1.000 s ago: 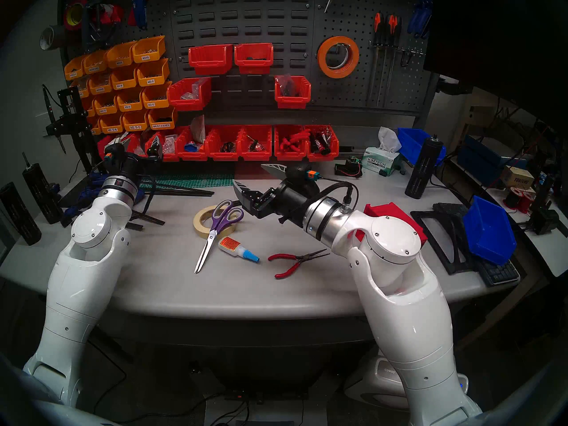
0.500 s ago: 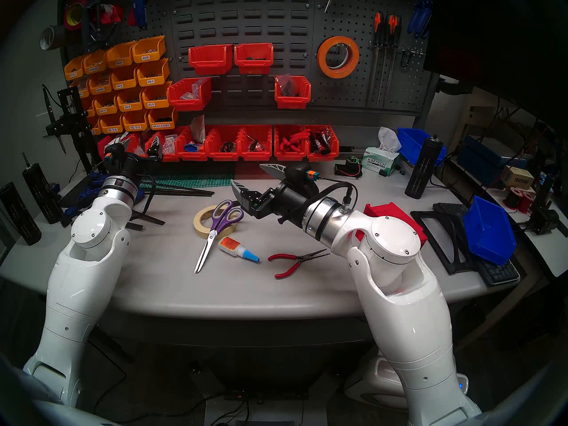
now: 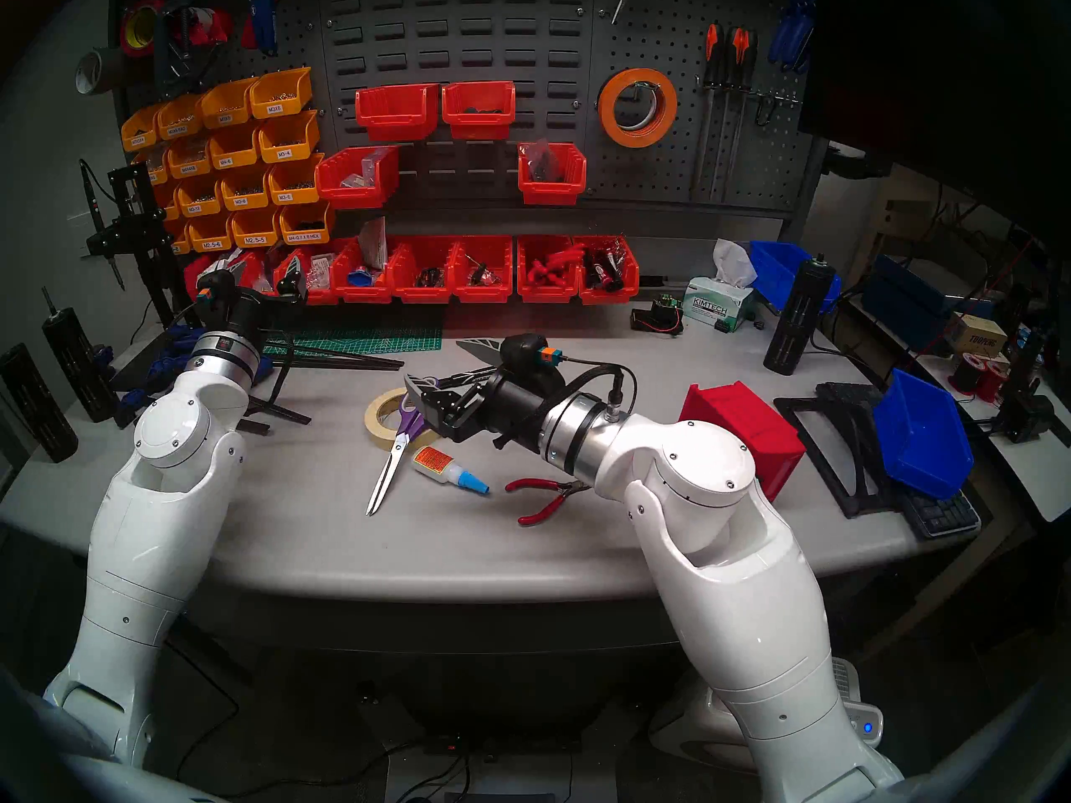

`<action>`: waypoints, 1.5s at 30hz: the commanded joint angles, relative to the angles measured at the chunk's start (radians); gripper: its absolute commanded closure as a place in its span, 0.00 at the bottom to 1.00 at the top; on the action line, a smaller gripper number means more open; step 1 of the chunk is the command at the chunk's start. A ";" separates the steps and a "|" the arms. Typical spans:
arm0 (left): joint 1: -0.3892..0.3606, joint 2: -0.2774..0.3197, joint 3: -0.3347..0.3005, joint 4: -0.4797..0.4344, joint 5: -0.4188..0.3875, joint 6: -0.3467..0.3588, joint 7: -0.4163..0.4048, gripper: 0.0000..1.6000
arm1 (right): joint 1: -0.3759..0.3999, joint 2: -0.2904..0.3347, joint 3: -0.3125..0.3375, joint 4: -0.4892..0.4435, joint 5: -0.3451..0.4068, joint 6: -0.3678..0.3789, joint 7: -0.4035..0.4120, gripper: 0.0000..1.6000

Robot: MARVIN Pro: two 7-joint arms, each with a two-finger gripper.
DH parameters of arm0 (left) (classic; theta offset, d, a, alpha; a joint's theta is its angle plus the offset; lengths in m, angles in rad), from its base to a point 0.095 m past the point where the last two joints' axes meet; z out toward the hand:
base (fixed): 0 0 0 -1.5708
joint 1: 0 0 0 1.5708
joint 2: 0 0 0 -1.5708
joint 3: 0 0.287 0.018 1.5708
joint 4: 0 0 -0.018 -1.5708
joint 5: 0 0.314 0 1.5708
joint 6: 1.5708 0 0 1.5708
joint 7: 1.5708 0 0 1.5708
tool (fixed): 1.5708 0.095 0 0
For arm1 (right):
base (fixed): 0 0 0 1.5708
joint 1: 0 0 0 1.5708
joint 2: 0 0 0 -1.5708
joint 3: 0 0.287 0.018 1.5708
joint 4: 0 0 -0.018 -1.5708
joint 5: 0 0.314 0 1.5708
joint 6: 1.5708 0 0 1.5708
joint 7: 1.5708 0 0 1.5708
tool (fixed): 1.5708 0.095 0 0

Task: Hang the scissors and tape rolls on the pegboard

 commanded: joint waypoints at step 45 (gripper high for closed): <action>-0.029 0.001 -0.013 -0.030 -0.002 -0.011 0.002 0.00 | -0.001 -0.131 -0.155 0.035 0.012 0.145 -0.112 0.00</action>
